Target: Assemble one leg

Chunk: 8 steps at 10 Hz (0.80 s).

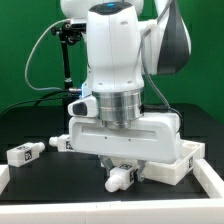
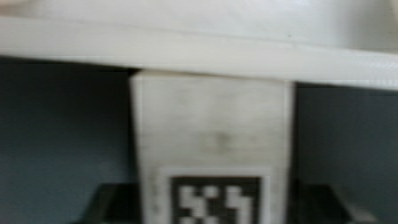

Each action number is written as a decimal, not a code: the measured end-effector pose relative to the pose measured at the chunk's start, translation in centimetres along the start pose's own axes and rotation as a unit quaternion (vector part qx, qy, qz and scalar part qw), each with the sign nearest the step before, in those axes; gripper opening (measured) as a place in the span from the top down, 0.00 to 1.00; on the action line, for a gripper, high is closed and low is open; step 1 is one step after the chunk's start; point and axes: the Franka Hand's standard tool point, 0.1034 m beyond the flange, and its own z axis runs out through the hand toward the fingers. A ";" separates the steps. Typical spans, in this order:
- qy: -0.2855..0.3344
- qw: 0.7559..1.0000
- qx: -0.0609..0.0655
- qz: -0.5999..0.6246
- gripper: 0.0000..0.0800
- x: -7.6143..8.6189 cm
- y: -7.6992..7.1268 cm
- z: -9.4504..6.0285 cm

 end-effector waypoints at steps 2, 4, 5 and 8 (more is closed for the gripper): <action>0.005 0.998 -0.004 -0.055 0.65 1.1 1.7 -0.2; 0.007 0.995 -0.010 -0.103 0.65 3.8 5.2 -1.6; 0.010 0.993 -0.012 -0.116 0.65 4.5 6.6 -2.0; 0.023 0.989 -0.028 -0.146 0.65 5.9 11.2 -1.3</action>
Offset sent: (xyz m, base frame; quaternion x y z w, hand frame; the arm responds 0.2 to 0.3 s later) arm 0.0108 -0.0723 0.0237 0.0088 -0.0182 -0.0889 0.9958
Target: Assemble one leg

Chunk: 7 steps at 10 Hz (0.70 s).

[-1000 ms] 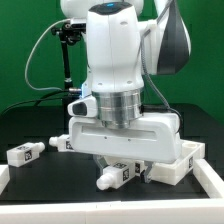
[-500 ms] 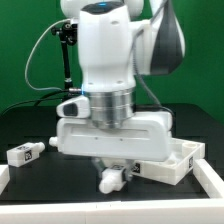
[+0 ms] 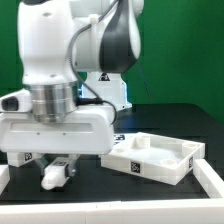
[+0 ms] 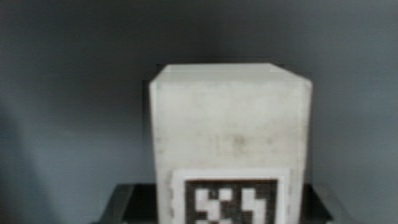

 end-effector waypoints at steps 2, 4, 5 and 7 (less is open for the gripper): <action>0.002 1.000 0.000 -0.005 0.65 0.0 -0.4 0.1; 0.002 1.000 0.000 -0.005 0.52 0.0 -0.5 0.2; 0.001 1.000 0.001 -0.001 0.30 0.0 -0.9 0.0; 0.000 1.000 0.010 -0.019 0.19 0.0 -3.8 -2.5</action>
Offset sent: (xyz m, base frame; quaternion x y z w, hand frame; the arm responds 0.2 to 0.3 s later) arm 0.0000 0.0000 0.0000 0.0000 0.0000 0.0000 1.0000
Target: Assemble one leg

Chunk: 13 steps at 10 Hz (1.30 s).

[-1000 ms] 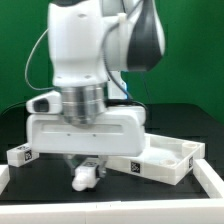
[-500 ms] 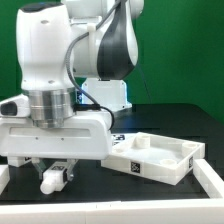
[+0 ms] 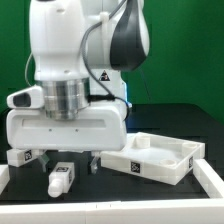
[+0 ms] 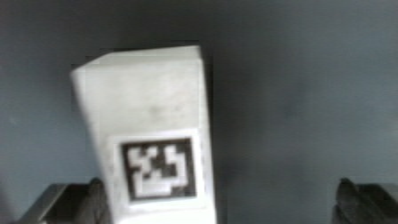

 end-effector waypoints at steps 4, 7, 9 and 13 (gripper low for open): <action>0.003 1.000 0.009 0.021 0.19 -2.6 -4.1 -3.0; 0.001 1.000 0.009 0.021 0.19 -2.8 -4.3 -3.0; -0.004 0.997 0.010 0.070 0.19 -6.4 -6.6 -3.1; -0.014 0.995 0.003 0.102 0.19 -10.1 -10.4 -2.4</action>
Offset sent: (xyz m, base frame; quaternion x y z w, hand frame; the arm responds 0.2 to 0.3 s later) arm 0.0000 0.0000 0.0000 0.0000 0.0000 0.0000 1.0000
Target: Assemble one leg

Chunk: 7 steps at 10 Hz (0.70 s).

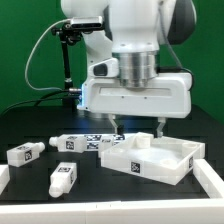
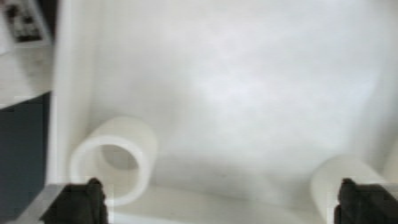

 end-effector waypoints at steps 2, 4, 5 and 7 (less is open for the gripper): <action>-0.001 1.000 0.000 -0.001 0.19 -0.1 0.0 0.1; -0.015 0.998 -0.001 0.059 0.19 -2.5 1.0 1.0; -0.026 0.996 -0.003 0.089 0.19 -4.2 1.8 2.0; -0.026 0.994 -0.007 0.102 0.19 -5.1 2.5 3.2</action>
Offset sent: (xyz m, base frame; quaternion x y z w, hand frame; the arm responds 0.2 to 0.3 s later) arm -0.0833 -0.0005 -0.0142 -0.0201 -0.0562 0.1965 0.9787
